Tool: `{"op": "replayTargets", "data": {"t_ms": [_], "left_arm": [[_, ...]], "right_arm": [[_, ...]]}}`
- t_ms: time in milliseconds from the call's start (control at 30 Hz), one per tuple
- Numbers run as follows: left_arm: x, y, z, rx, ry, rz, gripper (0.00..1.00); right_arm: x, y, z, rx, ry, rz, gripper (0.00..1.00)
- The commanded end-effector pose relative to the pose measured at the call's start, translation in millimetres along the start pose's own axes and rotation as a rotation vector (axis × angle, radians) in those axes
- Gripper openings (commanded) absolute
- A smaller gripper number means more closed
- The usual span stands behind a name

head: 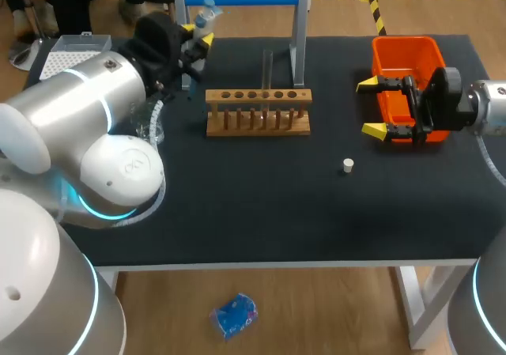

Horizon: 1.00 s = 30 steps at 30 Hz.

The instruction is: Invert the test tube, pick up the pipette, mount the tip to pipette, aspirate from beaker and dispense into the tube, eject the tip, return the pipette, and cap with the stopper.

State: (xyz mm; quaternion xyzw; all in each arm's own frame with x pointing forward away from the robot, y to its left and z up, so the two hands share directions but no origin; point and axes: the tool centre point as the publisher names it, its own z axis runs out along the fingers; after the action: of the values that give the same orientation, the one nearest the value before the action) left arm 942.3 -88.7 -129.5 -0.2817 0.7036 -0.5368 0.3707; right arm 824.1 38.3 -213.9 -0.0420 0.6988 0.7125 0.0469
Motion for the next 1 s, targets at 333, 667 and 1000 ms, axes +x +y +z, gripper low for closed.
{"op": "replayTargets", "data": {"t_ms": [333,667,1000], "left_arm": [[-69.2,3.9,72,0.037,-0.078,-0.017,0.00],[-101.9,3.2,121,-0.023,-0.148,-0.056,0.00],[-105.1,0.0,126,-0.035,-0.187,-0.052,0.00]], "right_arm": [[1,1,0,0.002,0.000,0.000,1.00],[1,1,0,0.002,0.000,0.000,1.00],[1,1,0,0.002,0.000,0.000,1.00]]}}
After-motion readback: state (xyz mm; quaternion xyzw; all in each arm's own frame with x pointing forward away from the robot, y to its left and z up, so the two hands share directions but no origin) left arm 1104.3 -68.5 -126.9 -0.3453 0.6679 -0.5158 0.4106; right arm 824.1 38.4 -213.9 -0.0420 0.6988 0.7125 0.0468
